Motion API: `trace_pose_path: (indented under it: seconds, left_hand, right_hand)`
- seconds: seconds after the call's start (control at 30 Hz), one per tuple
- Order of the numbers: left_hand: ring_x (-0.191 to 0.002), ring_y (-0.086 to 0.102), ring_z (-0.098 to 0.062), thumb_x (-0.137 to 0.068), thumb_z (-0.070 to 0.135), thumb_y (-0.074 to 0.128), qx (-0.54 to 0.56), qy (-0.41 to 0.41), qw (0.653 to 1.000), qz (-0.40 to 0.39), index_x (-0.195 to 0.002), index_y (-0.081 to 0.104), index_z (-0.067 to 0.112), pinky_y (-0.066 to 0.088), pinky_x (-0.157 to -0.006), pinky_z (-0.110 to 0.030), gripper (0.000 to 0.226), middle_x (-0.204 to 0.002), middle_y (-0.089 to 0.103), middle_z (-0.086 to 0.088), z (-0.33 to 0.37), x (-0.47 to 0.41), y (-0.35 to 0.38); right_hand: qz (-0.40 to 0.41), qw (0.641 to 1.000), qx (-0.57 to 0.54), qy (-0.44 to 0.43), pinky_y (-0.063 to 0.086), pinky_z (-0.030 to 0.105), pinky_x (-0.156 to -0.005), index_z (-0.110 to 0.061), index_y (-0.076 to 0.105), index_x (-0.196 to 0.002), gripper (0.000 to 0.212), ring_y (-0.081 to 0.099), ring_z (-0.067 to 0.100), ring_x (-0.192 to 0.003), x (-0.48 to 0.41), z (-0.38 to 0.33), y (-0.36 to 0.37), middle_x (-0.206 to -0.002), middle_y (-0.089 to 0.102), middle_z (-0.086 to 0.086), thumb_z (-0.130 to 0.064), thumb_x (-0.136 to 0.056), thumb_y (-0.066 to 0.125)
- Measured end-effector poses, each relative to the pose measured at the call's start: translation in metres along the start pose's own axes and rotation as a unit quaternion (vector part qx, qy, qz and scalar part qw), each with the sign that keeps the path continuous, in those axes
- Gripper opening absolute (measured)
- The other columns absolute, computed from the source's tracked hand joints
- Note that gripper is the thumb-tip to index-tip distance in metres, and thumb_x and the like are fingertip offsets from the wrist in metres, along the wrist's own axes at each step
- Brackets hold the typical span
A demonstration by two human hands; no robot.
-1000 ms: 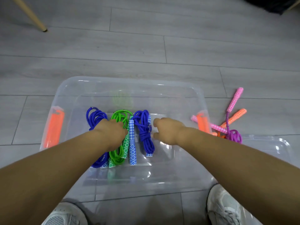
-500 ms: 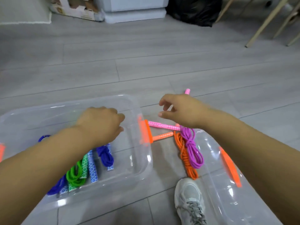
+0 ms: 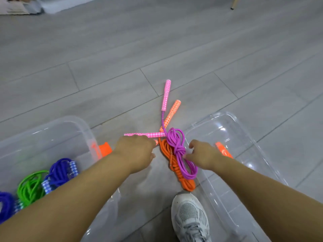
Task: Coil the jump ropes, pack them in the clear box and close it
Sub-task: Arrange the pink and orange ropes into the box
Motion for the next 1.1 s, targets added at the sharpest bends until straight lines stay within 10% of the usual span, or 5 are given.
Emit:
trace_pose_path:
  seconds: [0.2,0.47,0.83,1.1]
  left_hand:
    - [-0.120,0.047,-0.031,-0.094,0.035,0.044,0.004,-0.020,0.995,-0.094,-0.130,0.047,0.020,0.042,-0.092,-0.039,0.038,-0.132,0.048,-0.009,-0.005,-0.058,0.039]
    - [-0.124,0.037,-0.034,-0.095,0.029,0.048,0.057,-0.097,0.990,-0.088,-0.144,0.027,0.014,0.038,-0.097,-0.044,0.056,-0.142,0.036,-0.008,-0.026,-0.107,0.075]
    - [-0.108,0.056,-0.033,-0.089,0.035,0.053,0.117,-0.090,0.984,-0.102,-0.108,0.061,0.007,0.044,-0.083,-0.034,0.035,-0.117,0.059,-0.016,-0.014,-0.111,0.064]
    - [-0.044,0.057,-0.017,-0.087,0.009,0.059,0.556,-0.230,0.789,-0.124,-0.075,0.058,0.000,0.052,-0.045,-0.027,0.016,-0.061,0.058,-0.014,0.016,-0.104,0.061]
  right_hand:
    - [-0.014,1.000,-0.022,-0.006,0.044,0.038,-0.087,-0.007,0.030,-0.130,0.081,0.052,0.033,-0.109,-0.013,-0.005,0.047,-0.125,0.039,0.014,-0.055,-0.076,0.066]
    - [0.018,0.998,-0.060,-0.026,0.045,0.037,-0.075,-0.011,0.037,-0.122,0.046,0.056,0.031,-0.096,-0.033,0.000,0.034,-0.112,0.055,0.012,-0.027,-0.084,0.057]
    - [0.063,0.983,-0.166,-0.056,0.047,0.037,-0.072,-0.011,0.036,-0.127,0.044,0.056,0.023,-0.082,-0.032,0.003,0.018,-0.098,0.055,0.006,-0.023,-0.088,0.055]
    - [0.022,0.983,-0.160,-0.090,0.050,0.044,-0.081,-0.013,0.034,-0.128,0.070,0.054,0.028,-0.096,-0.033,0.005,0.019,-0.112,0.050,0.010,-0.031,-0.071,0.071]
Point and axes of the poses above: each hand's wrist, its own x-axis away from the middle knuckle, its own y-axis out of the palm, z = x × y, the point moved 1 cm from there along -x, towards the middle knuckle
